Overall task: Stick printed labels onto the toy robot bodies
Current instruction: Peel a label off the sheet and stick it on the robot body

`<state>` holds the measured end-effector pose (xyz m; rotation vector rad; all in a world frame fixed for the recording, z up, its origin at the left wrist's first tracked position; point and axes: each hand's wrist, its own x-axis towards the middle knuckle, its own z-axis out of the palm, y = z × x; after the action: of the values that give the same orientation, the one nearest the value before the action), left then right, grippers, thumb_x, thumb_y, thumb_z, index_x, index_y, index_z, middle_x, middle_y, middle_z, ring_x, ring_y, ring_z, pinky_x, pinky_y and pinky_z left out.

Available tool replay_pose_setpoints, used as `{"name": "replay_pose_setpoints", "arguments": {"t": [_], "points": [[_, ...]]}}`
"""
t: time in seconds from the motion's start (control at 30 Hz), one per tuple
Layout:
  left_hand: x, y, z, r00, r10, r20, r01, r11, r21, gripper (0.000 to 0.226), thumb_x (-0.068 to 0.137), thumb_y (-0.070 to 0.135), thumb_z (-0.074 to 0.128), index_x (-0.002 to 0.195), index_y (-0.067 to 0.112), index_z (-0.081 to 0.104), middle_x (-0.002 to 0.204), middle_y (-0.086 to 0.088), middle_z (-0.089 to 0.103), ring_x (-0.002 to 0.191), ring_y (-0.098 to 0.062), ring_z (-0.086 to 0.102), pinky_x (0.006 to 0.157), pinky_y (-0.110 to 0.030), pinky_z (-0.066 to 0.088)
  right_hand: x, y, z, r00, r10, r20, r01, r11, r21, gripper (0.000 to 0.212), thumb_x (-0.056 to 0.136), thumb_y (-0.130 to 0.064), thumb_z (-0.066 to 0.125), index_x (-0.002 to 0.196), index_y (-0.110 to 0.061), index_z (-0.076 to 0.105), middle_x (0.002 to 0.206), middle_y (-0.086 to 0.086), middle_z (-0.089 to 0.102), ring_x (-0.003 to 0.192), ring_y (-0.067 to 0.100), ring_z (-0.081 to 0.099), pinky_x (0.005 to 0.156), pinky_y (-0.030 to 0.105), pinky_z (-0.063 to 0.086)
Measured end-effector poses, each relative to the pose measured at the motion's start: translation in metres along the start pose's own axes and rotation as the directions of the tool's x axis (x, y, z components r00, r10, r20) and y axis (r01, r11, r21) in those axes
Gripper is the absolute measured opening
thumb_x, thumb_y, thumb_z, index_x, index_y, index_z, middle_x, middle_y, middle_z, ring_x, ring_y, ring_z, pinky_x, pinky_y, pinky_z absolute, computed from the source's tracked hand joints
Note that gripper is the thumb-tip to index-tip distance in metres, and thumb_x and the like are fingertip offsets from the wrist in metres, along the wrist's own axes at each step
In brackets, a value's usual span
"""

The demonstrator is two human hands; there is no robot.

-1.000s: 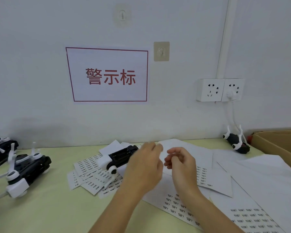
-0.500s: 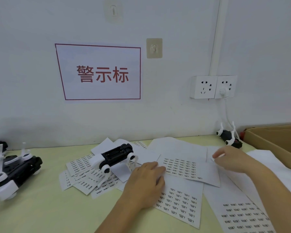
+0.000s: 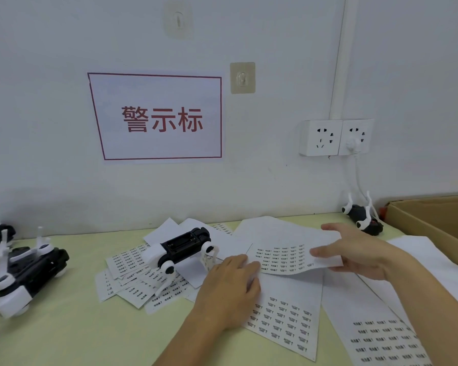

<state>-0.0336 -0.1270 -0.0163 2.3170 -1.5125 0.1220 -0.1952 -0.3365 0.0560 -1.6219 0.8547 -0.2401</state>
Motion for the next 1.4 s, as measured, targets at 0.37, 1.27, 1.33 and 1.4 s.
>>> {"name": "replay_pose_setpoints", "arguments": {"t": [0.37,1.27,1.33,1.4], "points": [[0.002,0.003,-0.003,0.997,-0.014,-0.075,0.007,0.996,-0.091,0.039,0.104,0.034,0.036,0.141,0.03,0.047,0.139,0.012,0.047,0.125,-0.008,0.043,0.105,-0.027,0.035,-0.008,-0.012,0.014,0.982,-0.191,0.005,0.191,0.981,0.038,0.098,0.077,0.014,0.075,0.15,-0.036,0.031,0.101,0.022,0.071,0.076,0.027,0.074,0.071,0.033,0.057],[0.015,0.044,-0.057,0.847,-0.212,-0.487,-0.138,0.798,-0.587,0.013,0.09,0.011,0.071,0.091,0.024,0.073,0.089,0.015,0.069,0.088,0.001,0.063,0.074,-0.008,0.045,-0.008,-0.035,0.061,0.86,-0.508,0.04,0.485,0.84,0.242,0.082,0.082,0.01,0.073,0.142,-0.035,0.038,0.098,0.02,0.076,0.093,0.035,0.074,0.076,0.03,0.056],[0.014,0.044,-0.058,0.846,-0.219,-0.486,-0.141,0.788,-0.6,0.013,0.09,0.011,0.071,0.091,0.024,0.073,0.088,0.014,0.07,0.087,0.0,0.064,0.074,-0.011,0.047,-0.009,-0.035,0.062,0.856,-0.514,0.058,0.483,0.835,0.265,0.082,0.081,0.01,0.073,0.142,-0.033,0.038,0.099,0.02,0.075,0.095,0.036,0.074,0.076,0.027,0.058],[0.013,0.045,-0.059,0.847,-0.223,-0.483,-0.142,0.781,-0.609,0.013,0.09,0.01,0.071,0.091,0.023,0.073,0.087,0.014,0.07,0.086,-0.001,0.064,0.075,-0.014,0.048,-0.009,-0.036,0.062,0.857,-0.512,0.062,0.478,0.834,0.277,0.081,0.081,0.008,0.075,0.142,-0.032,0.038,0.099,0.02,0.075,0.095,0.035,0.074,0.076,0.027,0.058]]}}
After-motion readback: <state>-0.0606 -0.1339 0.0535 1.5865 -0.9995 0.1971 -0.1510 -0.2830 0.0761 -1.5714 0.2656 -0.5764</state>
